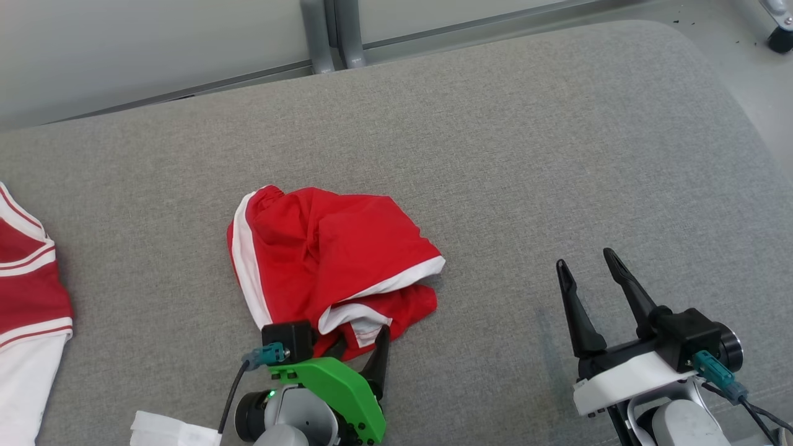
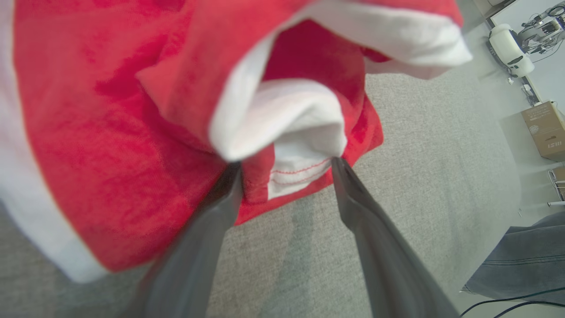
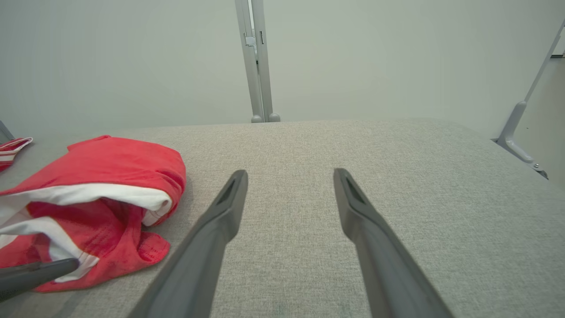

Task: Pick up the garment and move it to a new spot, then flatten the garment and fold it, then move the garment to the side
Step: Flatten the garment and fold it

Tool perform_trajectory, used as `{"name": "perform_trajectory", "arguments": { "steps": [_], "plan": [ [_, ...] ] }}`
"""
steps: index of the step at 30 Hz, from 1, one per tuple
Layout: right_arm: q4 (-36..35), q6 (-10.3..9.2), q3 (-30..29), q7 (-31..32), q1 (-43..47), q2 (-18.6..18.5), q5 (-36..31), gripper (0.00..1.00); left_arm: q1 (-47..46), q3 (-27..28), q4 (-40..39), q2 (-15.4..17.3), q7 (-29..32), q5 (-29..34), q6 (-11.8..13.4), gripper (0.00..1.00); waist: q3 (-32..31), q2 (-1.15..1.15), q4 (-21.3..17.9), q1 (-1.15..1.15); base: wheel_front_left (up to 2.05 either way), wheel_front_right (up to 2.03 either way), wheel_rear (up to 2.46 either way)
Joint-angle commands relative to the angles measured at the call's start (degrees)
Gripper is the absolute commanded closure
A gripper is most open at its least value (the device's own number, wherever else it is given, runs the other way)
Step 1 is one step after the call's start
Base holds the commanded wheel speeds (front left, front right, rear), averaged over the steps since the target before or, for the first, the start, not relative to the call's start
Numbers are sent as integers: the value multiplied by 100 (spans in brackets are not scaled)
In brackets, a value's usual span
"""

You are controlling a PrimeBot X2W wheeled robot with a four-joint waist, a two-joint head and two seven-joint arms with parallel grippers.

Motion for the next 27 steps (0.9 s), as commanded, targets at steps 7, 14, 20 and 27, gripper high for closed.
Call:
{"name": "perform_trajectory", "arguments": {
  "steps": [7,14,20,27],
  "plan": [
    [5,1,7,-21,-75,66,56,0,-290,-188,333,6,-161,46,-22,43,53,69,-26,0,0,0,0],
    [7,1,-20,-21,-95,81,50,0,-547,-235,790,6,-464,98,-132,100,66,69,12,0,0,0,0],
    [3,1,-81,-21,-27,94,45,0,-576,-203,828,139,-438,-6,-276,100,14,69,92,0,0,0,0],
    [5,1,-162,-21,138,124,70,0,-92,153,-692,874,-32,-162,-7,100,-130,69,251,0,0,0,0]
  ]
}}
